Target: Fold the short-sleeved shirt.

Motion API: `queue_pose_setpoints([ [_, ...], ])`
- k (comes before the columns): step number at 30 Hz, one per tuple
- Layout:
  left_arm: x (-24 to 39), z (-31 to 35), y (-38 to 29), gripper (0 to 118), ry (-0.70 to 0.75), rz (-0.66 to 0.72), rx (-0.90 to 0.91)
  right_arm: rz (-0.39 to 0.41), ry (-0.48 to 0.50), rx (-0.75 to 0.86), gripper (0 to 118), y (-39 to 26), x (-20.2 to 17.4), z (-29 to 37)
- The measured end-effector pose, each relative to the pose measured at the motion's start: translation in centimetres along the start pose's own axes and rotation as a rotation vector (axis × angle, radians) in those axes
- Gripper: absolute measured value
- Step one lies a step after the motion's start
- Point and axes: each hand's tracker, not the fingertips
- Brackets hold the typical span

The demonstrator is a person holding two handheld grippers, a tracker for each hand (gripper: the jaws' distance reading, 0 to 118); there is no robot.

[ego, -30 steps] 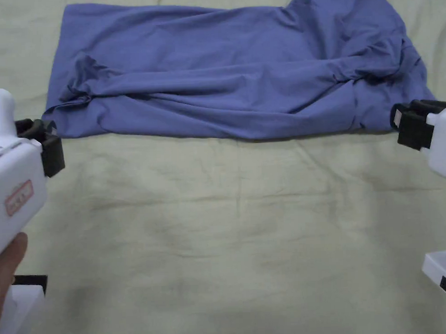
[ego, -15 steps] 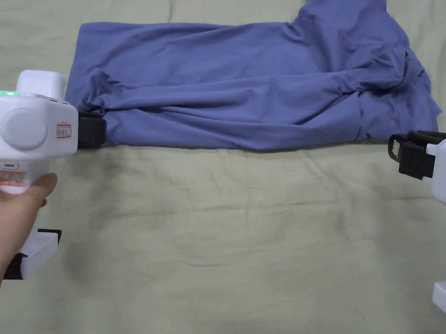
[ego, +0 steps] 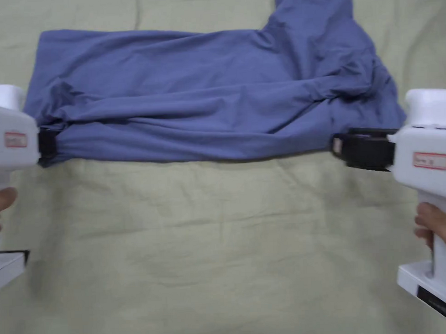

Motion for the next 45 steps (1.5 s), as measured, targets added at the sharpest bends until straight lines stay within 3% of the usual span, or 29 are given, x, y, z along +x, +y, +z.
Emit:
queue_pose_setpoints([
  [3, 0.0, 0.3, 0.1, 0, 0.001, -0.007, 0.004, 0.033, -0.091, 0.025, 118, 1.4, 1.4, -1.7],
  [7, -0.7, -0.1, 0.2, 0, -0.028, 0.022, -0.001, 0.018, -0.186, -0.110, 118, 2.7, 4.0, -5.9],
  [8, -0.9, -0.3, 0.2, 0, -0.036, 0.032, -0.002, 0.016, -0.169, -0.128, 112, 2.7, 4.5, -6.9],
  [9, -1.1, -0.4, 0.2, 0, -0.045, 0.042, -0.003, -0.004, -0.149, -0.160, 93, 2.8, 5.1, -7.5],
  [10, -1.3, -0.2, 0.3, 0, -0.056, 0.056, -0.002, -0.033, -0.087, -0.192, 92, 2.8, 5.4, -7.8],
  [11, -1.4, -0.1, 0.2, 0, -0.068, 0.058, 0.002, -0.020, -0.125, -0.158, 77, 2.9, 5.3, -7.0],
  [12, -1.6, 0.0, 0.2, 0, -0.073, 0.056, 0.002, 0.008, -0.107, -0.130, 41, 3.0, 4.9, -6.0],
  [13, -1.8, 0.2, 0.2, 0, -0.086, 0.066, 0.000, 0.063, -0.126, -0.099, 28, 3.0, 4.7, -4.7],
  [14, -2.1, 0.5, 0.3, 0, -0.102, 0.075, 0.002, 0.053, -0.076, -0.051, 14, 3.0, 4.8, -3.7],
  [15, -2.2, 0.8, 0.3, 0, -0.113, 0.077, 0.010, -0.020, 0.028, -0.025, 9, 2.9, 4.9, -3.0],
  [16, -2.2, 1.3, 0.2, 0, -0.110, 0.071, 0.013, -0.009, -0.023, -0.054, 9, 2.9, 4.7, -2.4],
  [18, -2.2, 2.5, 0.1, 0, -0.117, 0.042, 0.010, 0.043, -0.027, -0.056, 9, 2.8, 4.5, -1.8],
  [26, -2.4, 6.6, -2.4, 0, -0.140, 0.008, -0.004, 0.066, 0.003, -0.049, 9, -0.1, 4.5, 2.2],
  [28, -1.9, 6.9, -3.7, 0, -0.108, -0.023, -0.025, 0.098, -0.040, -0.067, 9, -1.0, 4.6, 2.6],
  [36, -1.5, 4.5, -5.6, 0, -0.117, -0.008, -0.103, 0.081, -0.031, -0.127, 9, -3.2, 4.8, 1.3],
  [37, -1.4, 4.6, -5.5, 0, -0.116, -0.001, -0.105, 0.086, -0.035, -0.129, 10, -3.2, 4.6, 1.1],
  [38, -1.5, 4.5, -5.3, 7, -0.116, 0.018, -0.104, 0.087, -0.036, -0.134, 22, -3.1, 4.6, 1.0],
  [39, -1.7, 4.7, -5.2, 33, -0.126, 0.045, -0.100, 0.088, -0.042, -0.136, 52, -3.0, 4.4, 1.0],
  [40, -1.9, 5.0, -5.2, 79, -0.131, 0.071, -0.102, 0.091, -0.073, -0.139, 101, -2.9, 4.4, 1.2],
  [41, -2.1, 5.4, -5.4, 89, -0.129, 0.072, -0.098, 0.106, -0.103, -0.147, 117, -2.8, 4.4, 1.4],
  [45, -2.2, 8.9, -5.8, 89, -0.021, 0.027, -0.006, 0.053, -0.066, -0.072, 118, -2.3, 3.8, 4.3],
])
